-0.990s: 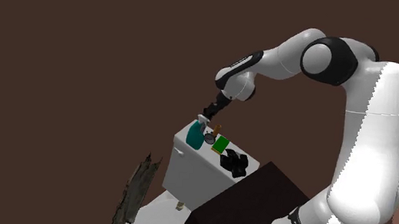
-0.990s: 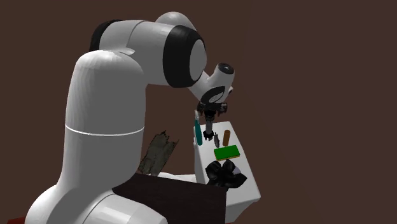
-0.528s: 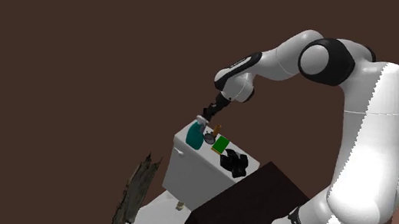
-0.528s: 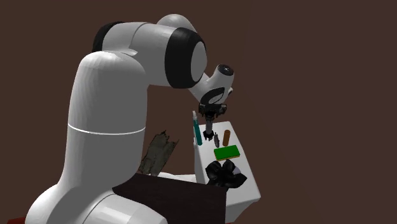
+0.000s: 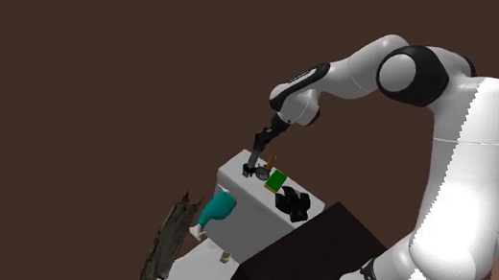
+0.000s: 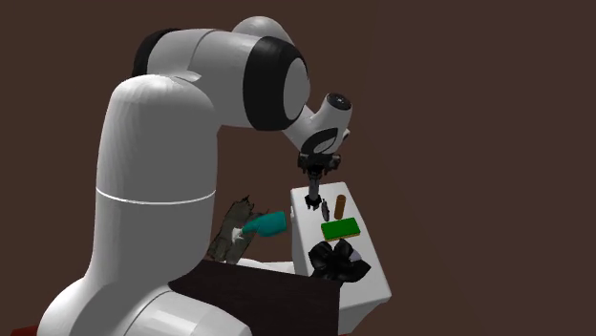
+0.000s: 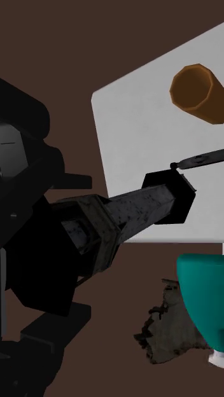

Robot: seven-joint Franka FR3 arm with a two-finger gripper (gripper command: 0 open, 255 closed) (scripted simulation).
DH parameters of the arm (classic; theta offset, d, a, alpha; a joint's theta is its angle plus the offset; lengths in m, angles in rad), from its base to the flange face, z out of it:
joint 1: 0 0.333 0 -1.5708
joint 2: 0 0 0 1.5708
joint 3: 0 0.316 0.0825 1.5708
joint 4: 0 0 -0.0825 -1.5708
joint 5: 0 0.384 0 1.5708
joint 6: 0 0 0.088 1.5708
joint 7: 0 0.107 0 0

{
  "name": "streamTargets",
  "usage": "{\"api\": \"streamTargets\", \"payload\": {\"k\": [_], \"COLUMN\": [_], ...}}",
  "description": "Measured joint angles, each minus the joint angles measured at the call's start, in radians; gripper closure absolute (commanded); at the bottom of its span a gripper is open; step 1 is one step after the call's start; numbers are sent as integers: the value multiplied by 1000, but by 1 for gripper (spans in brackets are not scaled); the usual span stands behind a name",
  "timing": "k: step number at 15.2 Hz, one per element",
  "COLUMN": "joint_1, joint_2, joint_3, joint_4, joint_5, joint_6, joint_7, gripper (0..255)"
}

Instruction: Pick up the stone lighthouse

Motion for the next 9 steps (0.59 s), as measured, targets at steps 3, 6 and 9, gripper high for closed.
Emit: {"api": "streamTargets", "payload": {"k": [3,6,9], "joint_1": [7,18,25], "joint_2": [-31,-63,-93], "joint_3": [-13,-26,-39], "joint_4": [-9,-17,-19], "joint_5": [-15,-32,-50], "joint_6": [-23,-46,-72], "joint_7": [14,34,51], "gripper": [255,255,255]}}
